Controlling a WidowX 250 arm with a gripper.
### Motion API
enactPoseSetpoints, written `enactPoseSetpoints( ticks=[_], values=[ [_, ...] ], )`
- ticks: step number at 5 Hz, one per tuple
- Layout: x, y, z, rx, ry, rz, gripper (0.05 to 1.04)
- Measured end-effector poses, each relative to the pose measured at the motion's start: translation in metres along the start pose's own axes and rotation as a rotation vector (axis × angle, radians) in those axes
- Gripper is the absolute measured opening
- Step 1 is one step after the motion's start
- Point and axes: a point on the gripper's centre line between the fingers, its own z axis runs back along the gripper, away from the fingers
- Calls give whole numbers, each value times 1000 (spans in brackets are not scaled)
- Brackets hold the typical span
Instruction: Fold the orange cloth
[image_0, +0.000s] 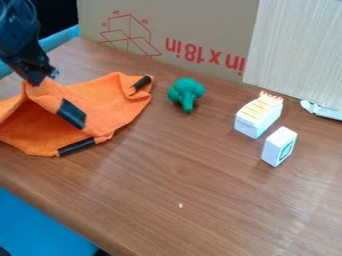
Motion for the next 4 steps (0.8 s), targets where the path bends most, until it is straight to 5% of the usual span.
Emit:
enactPoseSetpoints(
  ticks=[4],
  values=[
    [61, 95, -33, -84, 66, 395, 49]
  ],
)
